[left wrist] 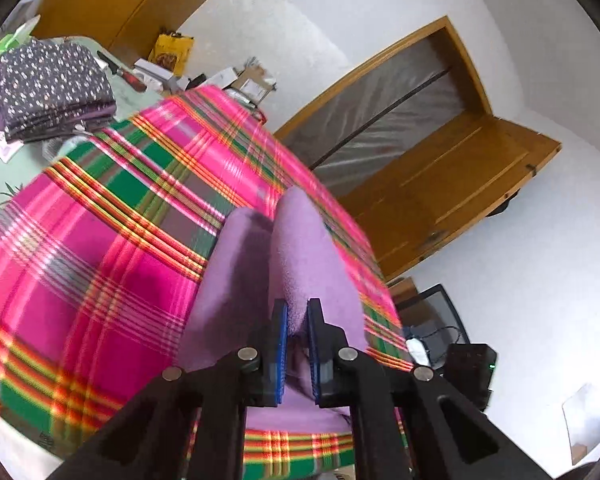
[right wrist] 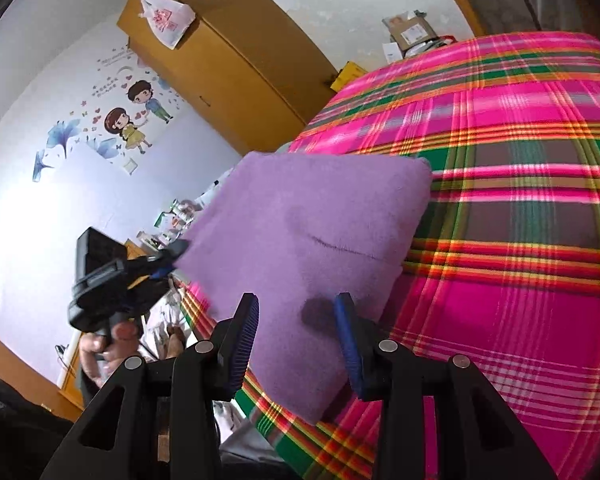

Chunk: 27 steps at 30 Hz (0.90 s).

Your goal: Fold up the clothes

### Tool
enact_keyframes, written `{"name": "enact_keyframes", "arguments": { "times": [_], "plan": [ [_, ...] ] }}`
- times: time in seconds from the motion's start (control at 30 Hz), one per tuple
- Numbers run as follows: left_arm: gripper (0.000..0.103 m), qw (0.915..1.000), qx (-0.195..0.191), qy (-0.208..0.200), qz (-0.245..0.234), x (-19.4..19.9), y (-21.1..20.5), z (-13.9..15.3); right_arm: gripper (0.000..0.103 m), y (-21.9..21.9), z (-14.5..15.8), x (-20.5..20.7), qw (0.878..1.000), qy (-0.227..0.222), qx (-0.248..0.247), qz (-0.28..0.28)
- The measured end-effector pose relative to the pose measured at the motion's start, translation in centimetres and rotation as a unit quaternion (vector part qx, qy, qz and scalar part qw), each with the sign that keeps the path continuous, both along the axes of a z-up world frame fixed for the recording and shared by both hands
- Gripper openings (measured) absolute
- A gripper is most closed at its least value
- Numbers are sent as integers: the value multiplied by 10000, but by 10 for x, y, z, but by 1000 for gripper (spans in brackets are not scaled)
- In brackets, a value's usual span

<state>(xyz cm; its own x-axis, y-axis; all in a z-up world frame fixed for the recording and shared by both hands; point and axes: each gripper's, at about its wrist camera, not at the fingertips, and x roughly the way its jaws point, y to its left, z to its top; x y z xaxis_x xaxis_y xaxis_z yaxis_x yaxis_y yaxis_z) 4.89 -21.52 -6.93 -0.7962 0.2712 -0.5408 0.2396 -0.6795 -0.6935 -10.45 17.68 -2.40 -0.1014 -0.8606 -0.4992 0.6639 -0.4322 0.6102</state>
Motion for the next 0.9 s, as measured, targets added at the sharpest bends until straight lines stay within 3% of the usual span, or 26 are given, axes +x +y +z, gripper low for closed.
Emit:
{"name": "enact_keyframes", "arguments": {
  "times": [0.23, 0.33, 0.5, 0.63, 0.8, 0.9],
  "plan": [
    [10, 9981, 604, -116, -104, 8, -14, -16, 41, -1, -7, -6, 9999, -83, 47, -64],
    [10, 9983, 568, -71, -145, 8, -13, -18, 41, -2, -5, -5, 10000, -22, 62, -50],
    [10, 9993, 236, -81, -267, 3, -7, -12, 41, -9, 2, -6, 9996, 204, 110, -146],
    [12, 9996, 38, -40, -279, 5, -5, -9, 41, -20, 12, -9, 9967, 698, 293, -281],
    [12, 9976, -673, 173, -74, 20, 2, 14, 39, -27, 17, -23, 9911, 1011, 587, -630],
    [12, 9948, -954, 349, 65, 24, 4, 27, 32, -32, 17, -33, 9882, 1100, 744, -765]
  ]
}}
